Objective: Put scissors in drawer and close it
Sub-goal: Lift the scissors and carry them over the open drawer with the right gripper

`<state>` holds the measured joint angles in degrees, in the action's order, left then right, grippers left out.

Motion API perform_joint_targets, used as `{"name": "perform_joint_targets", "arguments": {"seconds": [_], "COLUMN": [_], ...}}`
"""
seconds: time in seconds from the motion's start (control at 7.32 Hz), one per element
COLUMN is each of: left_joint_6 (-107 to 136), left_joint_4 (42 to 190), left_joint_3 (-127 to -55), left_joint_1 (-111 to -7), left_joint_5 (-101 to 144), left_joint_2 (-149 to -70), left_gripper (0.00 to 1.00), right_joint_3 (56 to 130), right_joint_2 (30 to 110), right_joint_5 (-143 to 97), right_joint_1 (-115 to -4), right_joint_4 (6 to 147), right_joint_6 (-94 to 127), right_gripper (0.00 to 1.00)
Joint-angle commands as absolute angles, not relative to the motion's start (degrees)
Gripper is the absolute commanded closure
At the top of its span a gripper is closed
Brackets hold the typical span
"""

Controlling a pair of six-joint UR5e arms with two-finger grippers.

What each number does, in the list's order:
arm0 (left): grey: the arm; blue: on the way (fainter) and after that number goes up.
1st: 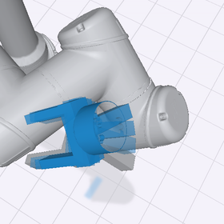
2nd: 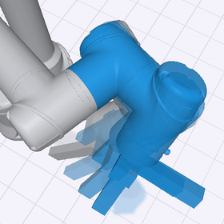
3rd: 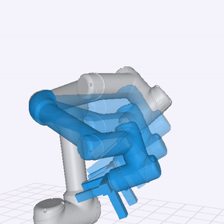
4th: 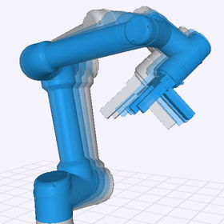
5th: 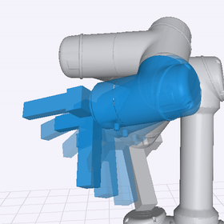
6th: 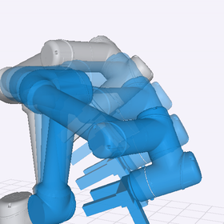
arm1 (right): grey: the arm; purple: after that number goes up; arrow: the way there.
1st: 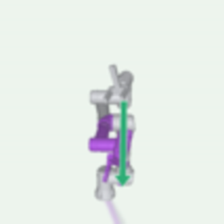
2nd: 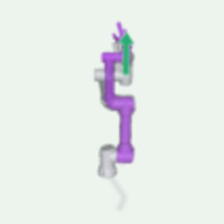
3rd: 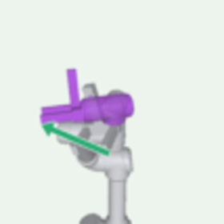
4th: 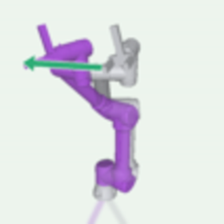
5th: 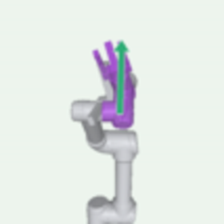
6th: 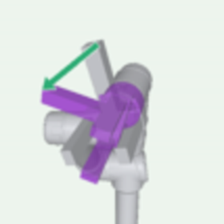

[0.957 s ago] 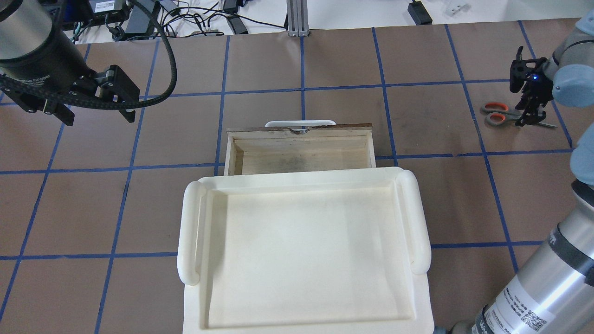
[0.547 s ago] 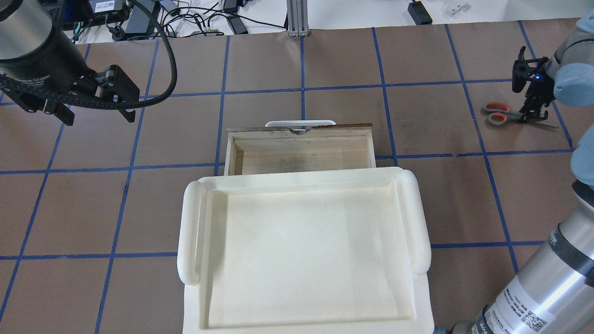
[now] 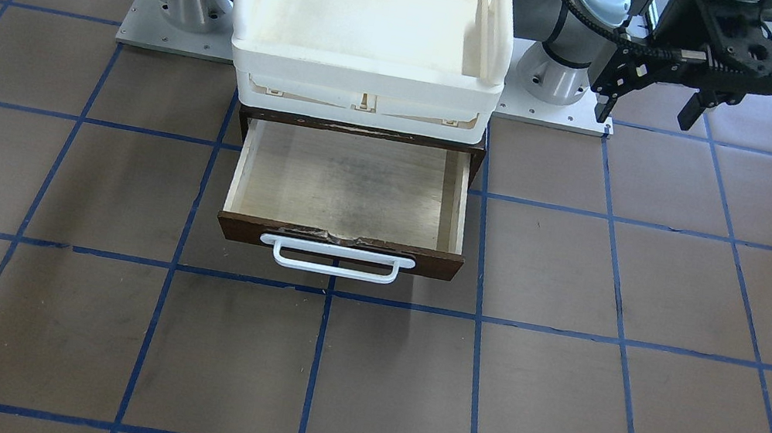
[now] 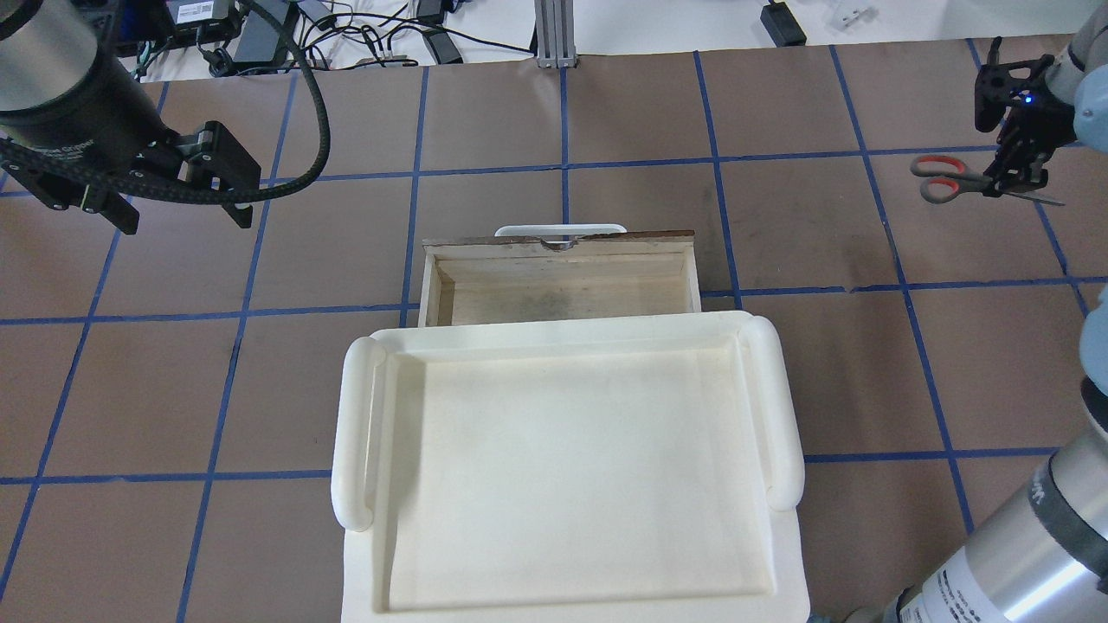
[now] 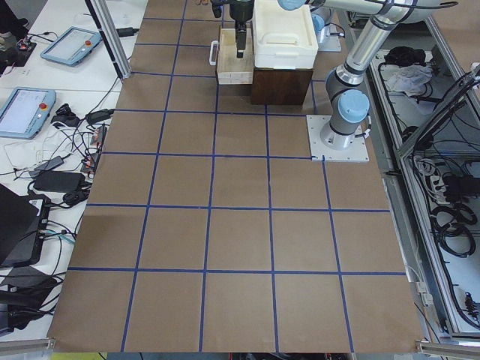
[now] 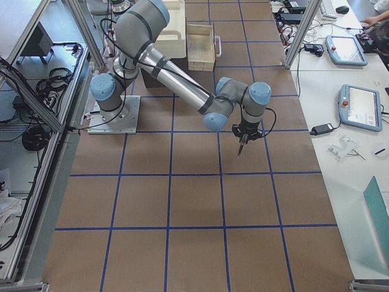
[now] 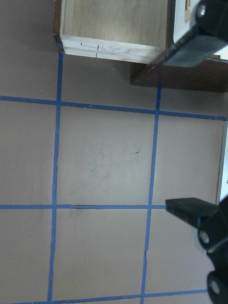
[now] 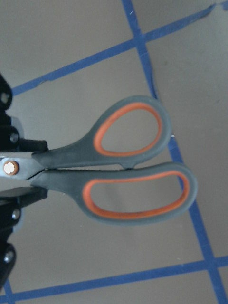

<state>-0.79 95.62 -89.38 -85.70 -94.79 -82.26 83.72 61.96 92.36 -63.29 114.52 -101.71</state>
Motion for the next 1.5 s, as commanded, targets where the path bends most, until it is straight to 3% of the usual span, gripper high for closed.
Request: {"name": "perform_joint_targets", "arguments": {"seconds": [0.0,0.55,1.37], "left_joint_6": [-0.8,-0.8,-0.8], "left_joint_4": [95.5,95.4,95.4], "left_joint_3": [-89.4,-89.3,-89.3], "left_joint_1": [-85.7,-85.7,-85.7], "left_joint_5": [-95.9,-95.9,-95.9], "left_joint_2": [-82.3,-82.3,-82.3], "left_gripper": [0.00,0.00,0.00], "right_joint_3": [83.6,83.6,84.5], "right_joint_2": [70.3,78.0,77.9], "right_joint_5": [91.8,92.1,91.7], "right_joint_1": [-69.1,-86.6,-107.1], "right_joint_4": [108.2,98.2,95.6], "right_joint_6": [-100.6,-84.2,-60.2], "right_gripper": [1.00,1.00,1.00]}}
